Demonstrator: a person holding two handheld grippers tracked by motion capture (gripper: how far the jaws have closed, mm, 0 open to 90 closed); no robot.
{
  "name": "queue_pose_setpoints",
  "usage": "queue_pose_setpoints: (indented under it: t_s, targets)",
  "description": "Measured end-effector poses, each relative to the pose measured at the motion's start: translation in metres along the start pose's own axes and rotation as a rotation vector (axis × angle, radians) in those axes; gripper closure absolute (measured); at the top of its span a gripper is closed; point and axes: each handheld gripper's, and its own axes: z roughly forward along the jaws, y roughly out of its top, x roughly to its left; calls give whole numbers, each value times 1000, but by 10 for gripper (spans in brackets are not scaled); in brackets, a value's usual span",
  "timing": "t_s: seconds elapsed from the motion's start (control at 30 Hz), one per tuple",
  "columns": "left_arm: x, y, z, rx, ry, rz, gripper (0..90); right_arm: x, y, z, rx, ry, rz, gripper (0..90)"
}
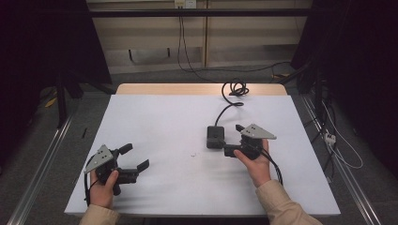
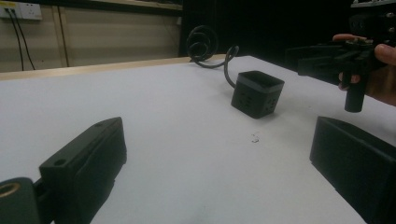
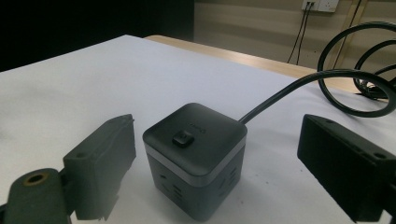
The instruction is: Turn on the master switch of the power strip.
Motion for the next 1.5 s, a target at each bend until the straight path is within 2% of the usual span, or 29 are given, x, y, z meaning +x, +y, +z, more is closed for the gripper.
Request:
queue_pose_setpoints:
  t_s: [0.9, 1.2, 1.5]
  targets:
    - [0, 0, 0, 0, 6, -2, 33, 1, 5, 12, 8, 1, -2, 202]
    - [0, 0, 0, 7, 4, 6, 33, -1, 4, 13, 15, -1, 0, 277]
    - [0, 0, 0, 4, 3, 6, 33, -4, 5, 14, 20, 14, 32, 383]
